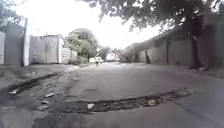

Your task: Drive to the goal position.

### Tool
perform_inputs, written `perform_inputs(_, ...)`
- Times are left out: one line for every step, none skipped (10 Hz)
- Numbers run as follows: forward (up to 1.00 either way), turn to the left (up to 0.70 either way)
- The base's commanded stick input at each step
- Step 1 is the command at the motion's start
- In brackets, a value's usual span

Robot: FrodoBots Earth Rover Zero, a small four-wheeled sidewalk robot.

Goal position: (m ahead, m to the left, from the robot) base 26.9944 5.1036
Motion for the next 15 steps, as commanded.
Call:
perform_inputs(1.0, -0.38)
perform_inputs(1.0, -0.38)
perform_inputs(1.0, -0.38)
perform_inputs(1.0, -0.15)
perform_inputs(1.0, 0.02)
perform_inputs(1.0, 0.02)
perform_inputs(1.0, 0.02)
perform_inputs(1.0, 0.02)
perform_inputs(1.0, 0.02)
perform_inputs(1.0, 0.02)
perform_inputs(1.0, 0.02)
perform_inputs(1.0, 0.02)
perform_inputs(1.0, 0.02)
perform_inputs(1.0, 0.02)
perform_inputs(1.0, 0.02)
